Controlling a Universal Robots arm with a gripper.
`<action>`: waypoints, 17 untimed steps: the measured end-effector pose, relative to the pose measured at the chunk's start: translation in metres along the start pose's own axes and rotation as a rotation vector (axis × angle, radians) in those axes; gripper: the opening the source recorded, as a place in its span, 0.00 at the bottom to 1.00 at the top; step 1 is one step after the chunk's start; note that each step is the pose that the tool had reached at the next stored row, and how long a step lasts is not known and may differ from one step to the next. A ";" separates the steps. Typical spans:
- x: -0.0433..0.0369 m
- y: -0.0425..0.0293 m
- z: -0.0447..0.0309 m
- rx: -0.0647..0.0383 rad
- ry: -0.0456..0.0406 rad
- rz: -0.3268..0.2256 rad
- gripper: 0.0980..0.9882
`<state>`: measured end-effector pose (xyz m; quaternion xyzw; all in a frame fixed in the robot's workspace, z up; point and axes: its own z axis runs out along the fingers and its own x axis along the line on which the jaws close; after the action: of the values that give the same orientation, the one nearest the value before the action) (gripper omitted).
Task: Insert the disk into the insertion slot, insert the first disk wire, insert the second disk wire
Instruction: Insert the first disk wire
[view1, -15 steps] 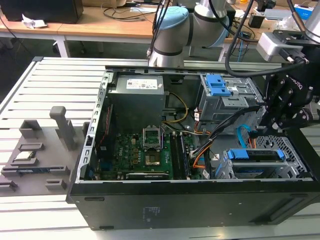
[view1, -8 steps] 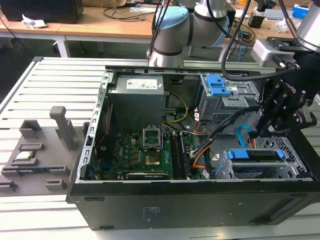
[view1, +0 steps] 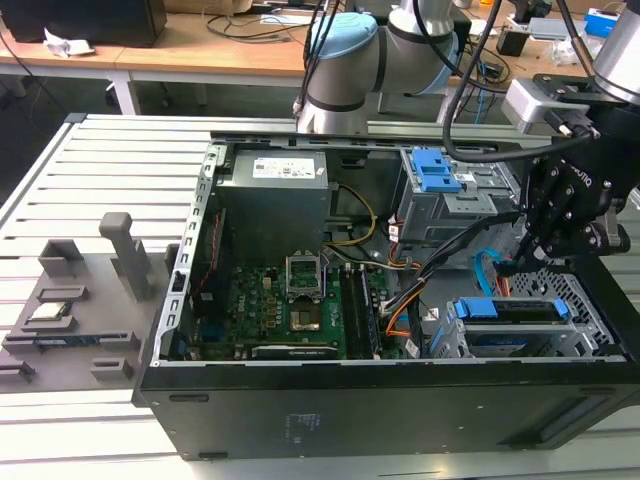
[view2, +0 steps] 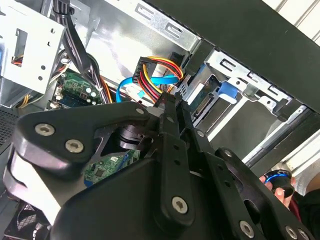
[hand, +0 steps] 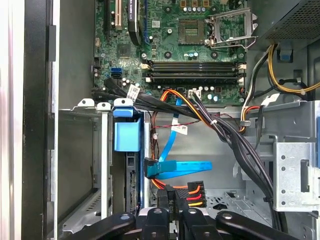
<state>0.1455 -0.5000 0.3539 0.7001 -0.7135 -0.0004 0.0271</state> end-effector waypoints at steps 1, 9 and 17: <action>0.0000 0.0000 0.0000 0.000 0.0001 0.000 0.08; 0.0262 -0.0006 0.0021 0.000 0.0037 0.000 0.08; 0.0305 -0.0038 0.0104 0.000 0.0037 0.000 0.08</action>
<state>0.1483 -0.5310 0.3445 0.7001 -0.7135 0.0009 0.0284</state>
